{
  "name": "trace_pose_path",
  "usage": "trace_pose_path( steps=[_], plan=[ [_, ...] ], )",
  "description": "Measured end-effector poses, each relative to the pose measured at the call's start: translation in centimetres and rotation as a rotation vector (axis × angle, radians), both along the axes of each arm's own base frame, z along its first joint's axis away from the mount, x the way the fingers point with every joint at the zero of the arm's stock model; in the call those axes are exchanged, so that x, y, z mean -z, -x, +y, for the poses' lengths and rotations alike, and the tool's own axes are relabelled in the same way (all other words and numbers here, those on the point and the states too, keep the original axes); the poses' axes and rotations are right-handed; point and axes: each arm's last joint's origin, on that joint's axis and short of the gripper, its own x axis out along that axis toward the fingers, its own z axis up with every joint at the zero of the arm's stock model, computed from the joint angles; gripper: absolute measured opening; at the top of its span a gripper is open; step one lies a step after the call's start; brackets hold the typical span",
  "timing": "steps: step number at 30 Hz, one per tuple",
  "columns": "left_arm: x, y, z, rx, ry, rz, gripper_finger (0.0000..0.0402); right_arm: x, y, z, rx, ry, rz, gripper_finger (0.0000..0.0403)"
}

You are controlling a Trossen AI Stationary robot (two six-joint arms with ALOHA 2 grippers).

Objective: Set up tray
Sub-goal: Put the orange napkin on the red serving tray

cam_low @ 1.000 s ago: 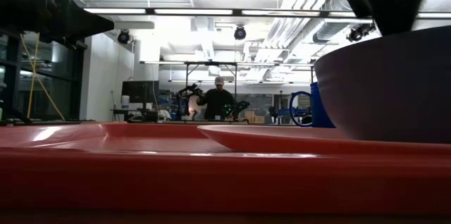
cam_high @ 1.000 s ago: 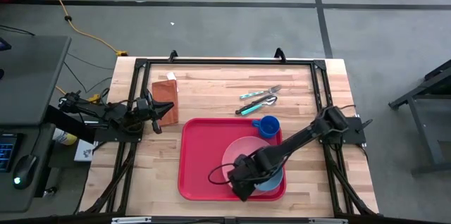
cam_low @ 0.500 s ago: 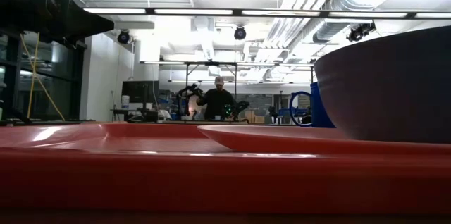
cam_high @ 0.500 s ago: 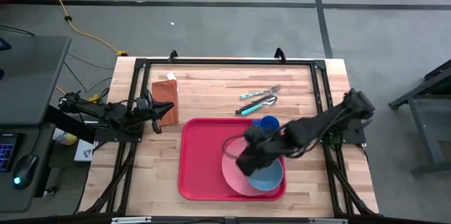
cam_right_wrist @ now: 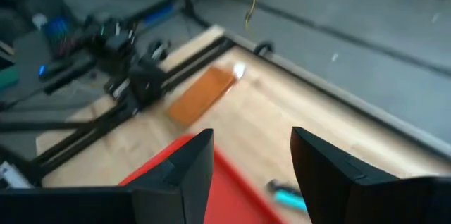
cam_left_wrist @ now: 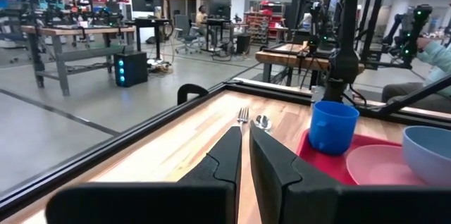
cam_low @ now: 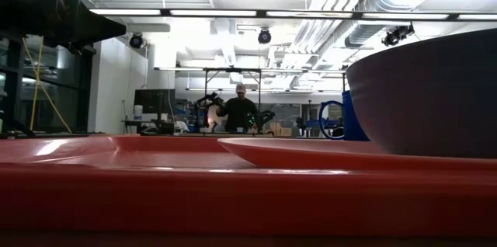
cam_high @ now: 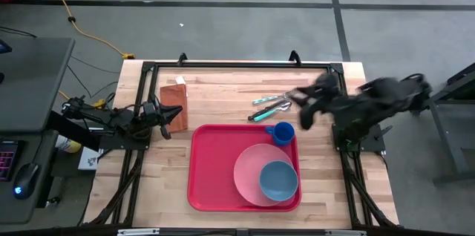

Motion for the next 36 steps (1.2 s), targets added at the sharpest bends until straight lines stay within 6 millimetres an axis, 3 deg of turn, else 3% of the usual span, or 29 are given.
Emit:
trace_pose_path(
  steps=[8, 17, 21, 28, 32, 36],
  plan=[
    [0.0, 0.0, 0.0, -0.005, 0.041, -0.022, 0.0060, -2.0, 9.2, -3.9, 0.095, 0.087, -0.082, 0.0152],
    [-0.1, 0.0, 0.0, -0.005, 0.101, -0.055, 0.0060, -1.5, 14.5, -6.5, 0.159, 0.098, -0.094, 0.0122],
    [-0.1, 0.0, 0.1, -0.021, 0.087, -0.054, 0.0060, -0.2, 15.5, -7.1, 0.223, 0.098, -0.136, 0.0098],
    [-1.4, 0.4, 0.3, -0.063, 0.081, -0.100, 0.0060, 4.5, 15.4, -7.0, 0.215, 0.009, -0.240, 0.0026],
    [-3.9, 1.2, 0.5, -0.055, -0.004, -0.116, 0.0060, 7.2, 15.0, -6.8, 0.213, -0.010, -0.273, 0.0007],
    [-8.0, 3.1, 1.3, -0.150, -0.093, -0.129, 0.0060, 9.6, 14.4, -6.5, 0.199, -0.043, -0.297, 0.0004]
  ],
)
